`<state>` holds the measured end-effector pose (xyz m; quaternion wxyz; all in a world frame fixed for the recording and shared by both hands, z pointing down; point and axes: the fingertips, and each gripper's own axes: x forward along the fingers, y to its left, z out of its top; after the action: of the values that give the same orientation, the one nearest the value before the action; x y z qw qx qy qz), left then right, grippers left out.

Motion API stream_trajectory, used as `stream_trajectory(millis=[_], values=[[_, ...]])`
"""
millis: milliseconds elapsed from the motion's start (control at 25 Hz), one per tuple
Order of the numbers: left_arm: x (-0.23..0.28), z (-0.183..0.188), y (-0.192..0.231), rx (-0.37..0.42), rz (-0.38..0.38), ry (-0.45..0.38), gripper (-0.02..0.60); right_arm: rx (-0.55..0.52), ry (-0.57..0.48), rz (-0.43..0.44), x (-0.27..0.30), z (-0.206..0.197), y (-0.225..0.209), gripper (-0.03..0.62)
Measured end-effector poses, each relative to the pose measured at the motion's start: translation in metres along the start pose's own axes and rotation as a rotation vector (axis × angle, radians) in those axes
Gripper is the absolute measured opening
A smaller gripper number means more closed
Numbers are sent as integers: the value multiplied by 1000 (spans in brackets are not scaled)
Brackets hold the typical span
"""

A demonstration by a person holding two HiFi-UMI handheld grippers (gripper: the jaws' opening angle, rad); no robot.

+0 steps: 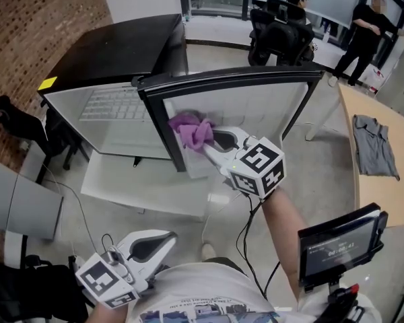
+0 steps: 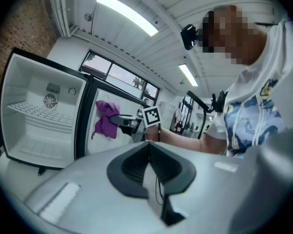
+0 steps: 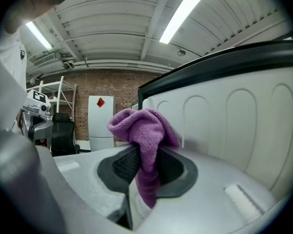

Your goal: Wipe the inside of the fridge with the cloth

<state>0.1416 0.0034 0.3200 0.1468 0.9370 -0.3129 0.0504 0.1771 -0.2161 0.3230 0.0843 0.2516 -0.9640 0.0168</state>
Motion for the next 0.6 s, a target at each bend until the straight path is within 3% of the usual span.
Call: stream_trajectory(millis=[600], values=[[34, 0, -13, 19, -96, 30, 6, 13, -7, -185, -61, -14, -59, 78]])
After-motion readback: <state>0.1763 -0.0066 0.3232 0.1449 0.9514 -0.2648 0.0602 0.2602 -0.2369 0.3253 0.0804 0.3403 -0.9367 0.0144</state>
